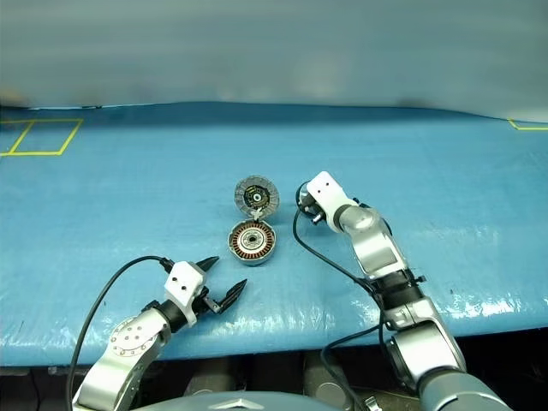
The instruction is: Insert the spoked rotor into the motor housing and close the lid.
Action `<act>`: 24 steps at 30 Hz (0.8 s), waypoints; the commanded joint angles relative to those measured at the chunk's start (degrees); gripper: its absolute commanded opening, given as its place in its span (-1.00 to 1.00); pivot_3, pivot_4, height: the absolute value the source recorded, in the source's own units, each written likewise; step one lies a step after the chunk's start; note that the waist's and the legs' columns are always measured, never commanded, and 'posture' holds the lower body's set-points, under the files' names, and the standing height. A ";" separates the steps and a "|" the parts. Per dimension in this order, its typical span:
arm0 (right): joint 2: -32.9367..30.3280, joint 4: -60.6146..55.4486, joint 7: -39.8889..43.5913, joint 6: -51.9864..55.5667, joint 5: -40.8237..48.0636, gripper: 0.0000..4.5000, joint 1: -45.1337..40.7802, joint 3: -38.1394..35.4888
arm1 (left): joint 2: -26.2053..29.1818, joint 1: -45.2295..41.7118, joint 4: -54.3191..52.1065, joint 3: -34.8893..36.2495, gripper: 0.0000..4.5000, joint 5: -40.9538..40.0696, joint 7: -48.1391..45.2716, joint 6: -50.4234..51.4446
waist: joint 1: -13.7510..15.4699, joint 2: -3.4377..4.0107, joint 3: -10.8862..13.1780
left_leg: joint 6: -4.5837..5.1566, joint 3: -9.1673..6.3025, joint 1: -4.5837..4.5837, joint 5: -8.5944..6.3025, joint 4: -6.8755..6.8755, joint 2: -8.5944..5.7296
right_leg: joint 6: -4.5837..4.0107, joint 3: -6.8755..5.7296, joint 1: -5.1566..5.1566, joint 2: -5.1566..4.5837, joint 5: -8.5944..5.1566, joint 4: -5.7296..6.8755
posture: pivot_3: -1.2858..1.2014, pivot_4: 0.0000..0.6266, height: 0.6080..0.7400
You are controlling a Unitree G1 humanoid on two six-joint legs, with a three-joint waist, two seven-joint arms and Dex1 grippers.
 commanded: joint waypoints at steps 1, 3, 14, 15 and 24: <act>-4.52 -14.71 4.29 6.05 0.44 -0.55 4.15 0.46 | 0.17 -0.25 -1.63 0.50 1.00 -0.53 -0.40 -0.92 | 0.08 0.01 0.01 | 0.00 0.02 0.00 0.00 0.02 0.00 | -0.03 0.02 -0.01 -0.01 -0.02 0.01 | 0.03 -0.52 1.00; -8.09 -21.01 6.80 8.60 0.47 -0.55 7.26 1.58 | 0.23 -0.25 -1.50 0.55 1.00 -0.60 -0.55 -0.93 | 0.12 -0.01 0.02 | 0.00 0.03 0.00 0.00 0.06 0.00 | -0.03 0.03 0.00 0.00 -0.03 0.00 | 0.03 -0.52 1.00; -14.30 -44.56 15.28 9.45 6.98 -0.55 13.03 4.84 | 0.72 -0.55 -0.50 1.00 1.00 -0.69 -1.68 -1.55 | 0.45 -0.23 0.16 | -0.01 0.02 0.01 0.00 0.09 0.06 | 0.21 0.02 0.00 0.02 -0.22 -0.02 | 0.03 -0.52 1.00; -13.21 -45.22 14.81 9.67 7.33 -0.55 12.61 5.49 | 0.75 -0.57 -0.46 1.04 1.00 -0.67 -1.71 -1.66 | 0.49 -0.28 0.18 | -0.01 0.01 0.02 0.00 0.10 0.06 | 0.22 0.01 0.00 0.02 -0.22 -0.02 | 0.03 -0.52 1.00; -4.45 -40.74 8.82 8.53 4.17 -0.55 7.15 15.43 | 0.93 -1.02 -0.15 1.13 1.00 -0.56 -2.16 -2.60 | 0.81 -0.35 0.20 | -0.01 0.01 0.00 0.00 0.12 0.04 | -0.04 0.00 -0.01 -0.03 -0.07 -0.02 | 0.03 -0.52 1.00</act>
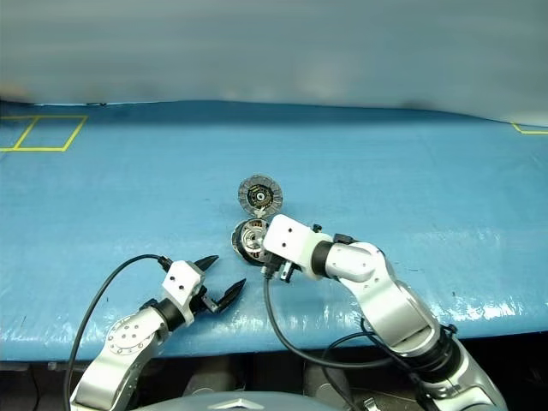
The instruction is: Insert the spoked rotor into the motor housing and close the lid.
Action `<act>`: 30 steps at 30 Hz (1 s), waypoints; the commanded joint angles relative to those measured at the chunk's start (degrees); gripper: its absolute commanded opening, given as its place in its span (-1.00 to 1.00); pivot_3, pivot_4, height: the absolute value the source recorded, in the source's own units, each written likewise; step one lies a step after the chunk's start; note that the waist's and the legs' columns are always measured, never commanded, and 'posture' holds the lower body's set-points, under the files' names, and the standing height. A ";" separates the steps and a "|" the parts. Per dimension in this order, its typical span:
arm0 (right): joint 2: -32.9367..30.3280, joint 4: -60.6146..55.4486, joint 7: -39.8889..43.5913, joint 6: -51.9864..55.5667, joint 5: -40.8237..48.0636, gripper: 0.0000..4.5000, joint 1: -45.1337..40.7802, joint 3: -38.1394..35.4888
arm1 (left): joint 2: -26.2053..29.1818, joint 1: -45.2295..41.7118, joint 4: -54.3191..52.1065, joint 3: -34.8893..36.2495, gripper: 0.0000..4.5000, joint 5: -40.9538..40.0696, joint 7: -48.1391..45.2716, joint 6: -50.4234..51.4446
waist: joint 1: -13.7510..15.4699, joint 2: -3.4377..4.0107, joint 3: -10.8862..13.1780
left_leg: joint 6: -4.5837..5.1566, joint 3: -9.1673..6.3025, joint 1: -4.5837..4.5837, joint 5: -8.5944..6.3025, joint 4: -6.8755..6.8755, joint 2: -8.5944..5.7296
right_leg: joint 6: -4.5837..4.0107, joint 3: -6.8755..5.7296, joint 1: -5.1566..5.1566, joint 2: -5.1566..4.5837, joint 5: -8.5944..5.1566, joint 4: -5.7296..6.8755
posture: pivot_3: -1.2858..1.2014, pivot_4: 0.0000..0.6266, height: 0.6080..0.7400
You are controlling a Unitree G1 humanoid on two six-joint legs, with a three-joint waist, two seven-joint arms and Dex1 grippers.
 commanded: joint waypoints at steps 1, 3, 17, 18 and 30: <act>2.16 2.67 -2.38 -3.12 -2.46 -0.55 -2.80 3.49 | 0.17 -0.31 -0.56 0.46 1.00 -0.24 -0.29 -1.63 | -0.01 0.00 0.00 | 0.00 -0.01 0.00 0.00 0.00 0.00 | 0.00 -0.01 0.00 0.00 0.00 0.00 | 0.03 -0.52 1.00; 2.92 5.46 -3.21 -5.02 -4.02 -0.55 -4.12 5.27 | 0.18 -0.30 -0.73 0.48 1.00 -0.14 -0.21 -1.62 | -0.02 -0.01 0.00 | 0.00 0.00 0.00 0.00 0.00 0.00 | 0.00 -0.01 0.01 0.00 0.00 0.00 | 0.03 -0.52 1.00; 4.55 12.40 -3.02 -8.53 -6.48 -0.55 -5.69 5.67 | -0.19 0.73 -0.83 0.67 1.00 -0.04 0.55 -1.79 | -0.01 -0.01 0.00 | 0.00 -0.01 0.01 0.00 0.02 -0.01 | -0.02 -0.03 0.04 0.01 0.02 0.01 | 0.03 -0.52 1.00; 4.65 12.22 -2.89 -8.59 -6.36 -0.55 -5.61 5.66 | -0.21 0.75 -0.78 0.66 1.00 -0.05 0.59 -1.80 | -0.01 -0.01 0.00 | 0.00 -0.01 0.01 0.00 0.02 -0.01 | -0.02 -0.03 0.04 0.01 0.02 0.02 | 0.03 -0.52 1.00; 5.12 11.69 -2.28 -10.71 -7.24 -0.99 -5.47 6.52 | -0.57 0.44 -0.31 0.28 1.00 0.10 0.77 -1.73 | -0.02 0.00 0.00 | 0.00 -0.01 0.01 0.00 0.02 -0.01 | -0.02 -0.03 0.04 0.01 0.02 0.02 | 0.03 -0.52 1.00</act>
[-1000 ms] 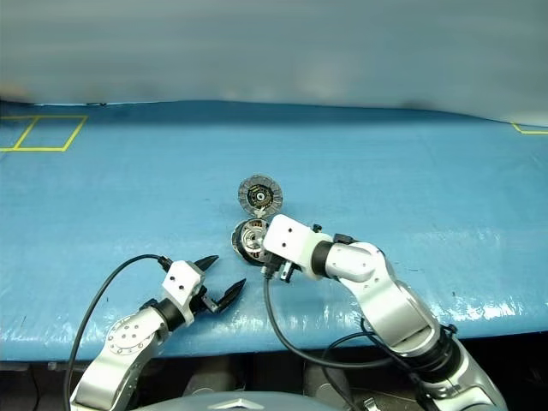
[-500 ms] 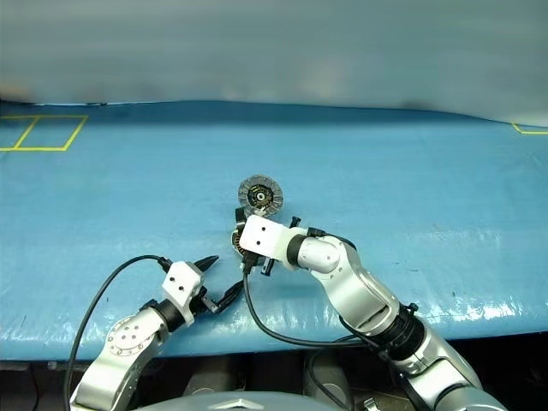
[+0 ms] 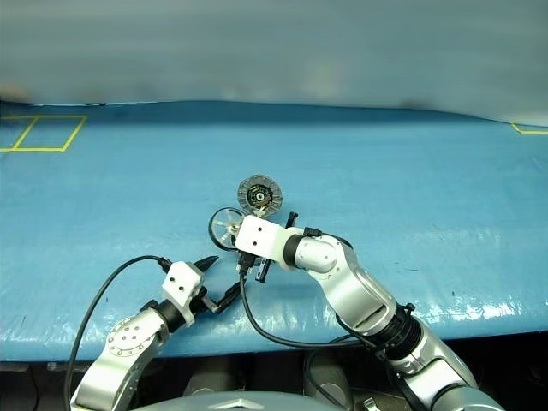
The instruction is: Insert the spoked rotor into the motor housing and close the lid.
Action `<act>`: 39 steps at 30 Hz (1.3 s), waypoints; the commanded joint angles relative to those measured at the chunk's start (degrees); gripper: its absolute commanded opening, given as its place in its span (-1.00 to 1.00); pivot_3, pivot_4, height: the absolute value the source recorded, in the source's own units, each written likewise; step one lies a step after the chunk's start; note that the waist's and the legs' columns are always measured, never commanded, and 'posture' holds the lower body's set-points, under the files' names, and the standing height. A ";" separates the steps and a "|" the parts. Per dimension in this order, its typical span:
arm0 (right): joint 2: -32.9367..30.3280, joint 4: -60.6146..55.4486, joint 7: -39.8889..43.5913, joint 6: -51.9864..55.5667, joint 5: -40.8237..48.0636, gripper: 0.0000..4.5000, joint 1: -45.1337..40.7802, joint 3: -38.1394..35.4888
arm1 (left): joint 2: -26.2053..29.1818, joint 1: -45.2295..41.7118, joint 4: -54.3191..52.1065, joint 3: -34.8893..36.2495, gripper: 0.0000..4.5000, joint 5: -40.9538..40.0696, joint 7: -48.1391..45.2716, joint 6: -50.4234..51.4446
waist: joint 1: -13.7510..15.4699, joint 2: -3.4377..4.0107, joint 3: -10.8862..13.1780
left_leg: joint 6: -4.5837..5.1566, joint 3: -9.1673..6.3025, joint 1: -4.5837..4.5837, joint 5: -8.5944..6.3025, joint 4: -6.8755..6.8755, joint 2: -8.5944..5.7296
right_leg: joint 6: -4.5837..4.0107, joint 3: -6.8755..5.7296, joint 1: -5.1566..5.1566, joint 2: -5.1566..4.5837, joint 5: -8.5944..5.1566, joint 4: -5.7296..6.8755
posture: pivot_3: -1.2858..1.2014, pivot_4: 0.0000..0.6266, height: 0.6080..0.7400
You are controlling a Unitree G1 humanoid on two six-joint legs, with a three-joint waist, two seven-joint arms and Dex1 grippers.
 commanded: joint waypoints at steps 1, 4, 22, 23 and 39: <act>0.29 -1.81 -0.04 -1.86 -0.73 -0.99 0.04 0.04 | -0.10 -0.28 -0.36 0.25 1.00 0.09 0.17 -1.39 | 0.00 0.00 0.00 | 0.00 0.00 0.00 0.00 0.00 0.00 | 0.00 0.00 0.00 0.00 0.00 0.00 | 0.03 -0.52 1.00; 0.90 -2.14 -0.10 -1.63 -0.46 -0.99 0.14 -0.19 | -0.15 -0.13 -0.46 0.30 1.00 0.09 0.24 -1.41 | -0.01 0.00 0.00 | 0.00 0.00 0.00 0.00 0.00 0.00 | 0.00 0.00 0.00 0.00 0.00 0.00 | 0.03 -0.52 1.00; 2.42 -8.30 3.69 -0.19 11.04 -0.99 4.24 -9.49 | 7.71 6.83 -11.62 13.86 1.00 -17.12 -7.52 6.11 | -0.03 -0.01 0.01 | -0.01 -0.04 0.02 0.00 0.01 0.08 | 0.07 -0.05 -0.04 0.01 -0.10 0.01 | 0.03 -0.52 1.00; 2.85 -8.42 3.81 -0.44 12.35 -0.99 4.96 -10.32 | 7.94 6.47 -11.78 14.86 1.00 -17.51 -7.39 6.13 | -0.03 -0.01 0.01 | -0.01 -0.02 0.08 0.00 0.01 0.08 | 0.20 -0.04 -0.06 0.00 -0.18 -0.01 | 0.03 -0.52 1.00; 1.79 -9.20 0.59 -0.68 15.83 -0.99 11.51 -13.60 | 30.33 -21.29 4.93 10.47 1.00 -12.64 -26.57 10.09 | 0.10 -0.03 0.02 | -0.04 0.09 0.04 0.02 0.02 0.05 | 0.08 -0.09 0.02 0.09 -0.10 0.02 | 0.03 -0.52 1.00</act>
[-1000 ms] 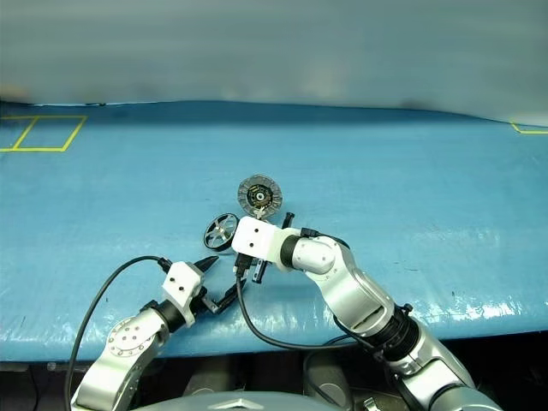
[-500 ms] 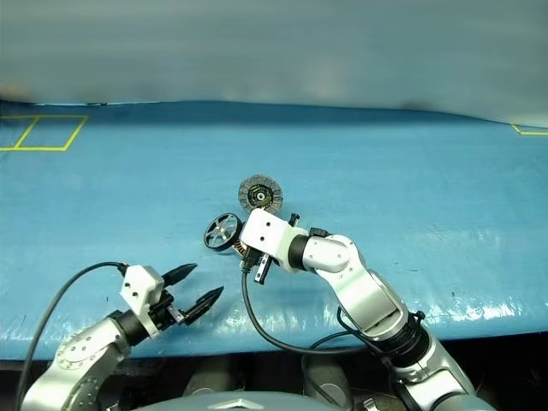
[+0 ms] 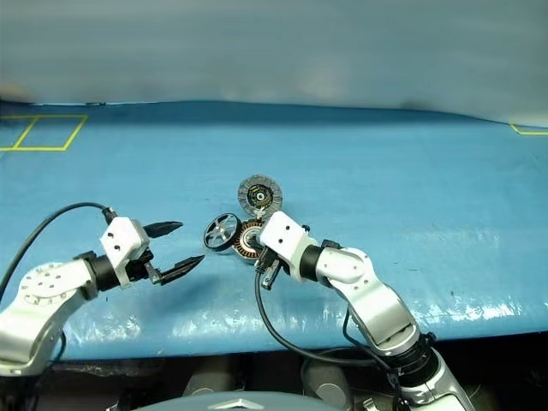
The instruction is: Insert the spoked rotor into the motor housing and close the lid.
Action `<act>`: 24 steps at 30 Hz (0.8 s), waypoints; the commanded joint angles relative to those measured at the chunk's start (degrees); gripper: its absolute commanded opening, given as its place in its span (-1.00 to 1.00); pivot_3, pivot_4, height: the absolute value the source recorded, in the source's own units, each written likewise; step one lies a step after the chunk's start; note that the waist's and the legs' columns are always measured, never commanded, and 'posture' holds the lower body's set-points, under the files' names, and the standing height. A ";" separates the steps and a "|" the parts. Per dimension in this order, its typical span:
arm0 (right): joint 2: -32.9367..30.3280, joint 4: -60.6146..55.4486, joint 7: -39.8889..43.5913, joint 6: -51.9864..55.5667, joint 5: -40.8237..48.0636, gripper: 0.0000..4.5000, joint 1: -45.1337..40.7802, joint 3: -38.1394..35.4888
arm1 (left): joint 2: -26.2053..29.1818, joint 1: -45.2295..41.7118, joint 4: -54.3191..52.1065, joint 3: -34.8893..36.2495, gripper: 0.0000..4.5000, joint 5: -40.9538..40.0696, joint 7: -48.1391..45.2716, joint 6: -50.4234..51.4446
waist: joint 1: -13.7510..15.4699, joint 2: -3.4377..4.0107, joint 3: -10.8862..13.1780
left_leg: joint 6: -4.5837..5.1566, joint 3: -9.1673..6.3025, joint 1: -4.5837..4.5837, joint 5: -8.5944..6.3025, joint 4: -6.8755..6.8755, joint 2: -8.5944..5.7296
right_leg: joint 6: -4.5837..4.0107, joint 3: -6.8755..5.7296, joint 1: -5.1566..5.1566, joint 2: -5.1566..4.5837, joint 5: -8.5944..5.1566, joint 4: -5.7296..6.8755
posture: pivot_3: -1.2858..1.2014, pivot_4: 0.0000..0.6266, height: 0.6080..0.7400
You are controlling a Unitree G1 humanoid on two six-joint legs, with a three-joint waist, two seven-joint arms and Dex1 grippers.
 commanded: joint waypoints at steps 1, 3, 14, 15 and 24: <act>-0.26 -2.35 -0.64 -0.68 1.05 -0.99 0.47 -1.07 | 4.48 -8.17 5.28 -3.89 1.00 1.94 -7.45 1.06 | 0.02 -0.01 0.00 | 0.00 0.03 0.00 0.00 0.00 0.00 | 0.13 -0.01 -0.02 0.00 -0.08 -0.02 | 0.03 -0.52 1.00; -0.31 -2.38 -0.97 -0.59 1.04 -0.99 0.72 -1.08 | 6.48 -12.88 8.70 -6.93 1.00 3.96 -11.08 0.46 | 0.15 -0.04 0.01 | 0.00 0.05 -0.05 0.00 0.00 -0.05 | 0.13 -0.03 0.00 -0.01 -0.08 -0.02 | 0.03 -0.52 1.00; 0.70 -2.60 -3.00 -0.77 4.29 -0.99 5.05 -3.52 | 5.62 -44.06 33.36 -25.14 1.00 16.89 -35.21 -3.57 | 0.42 -0.07 0.02 | 0.03 0.07 -0.21 -0.01 0.02 -0.38 | 0.15 0.02 -0.09 0.07 -0.08 0.00 | 0.03 -0.52 1.00; 0.69 -2.24 -3.12 -1.13 4.46 -0.99 5.87 -3.79 | 4.56 -46.53 35.22 -26.22 1.00 17.49 -37.07 -3.53 | 0.42 -0.08 0.03 | 0.03 0.05 -0.22 -0.01 0.03 -0.39 | 0.17 0.02 -0.08 0.08 -0.09 0.01 | 0.03 -0.52 1.00; 1.24 -0.92 -4.80 -1.34 6.03 -0.99 8.75 -5.76 | -2.46 -58.79 47.07 -33.83 1.00 24.00 -43.61 -4.47 | 0.44 -0.09 0.04 | 0.11 -0.26 -0.71 -0.05 0.57 -0.39 | 0.36 -0.02 -0.21 0.19 -0.03 0.09 | 0.03 -0.52 1.00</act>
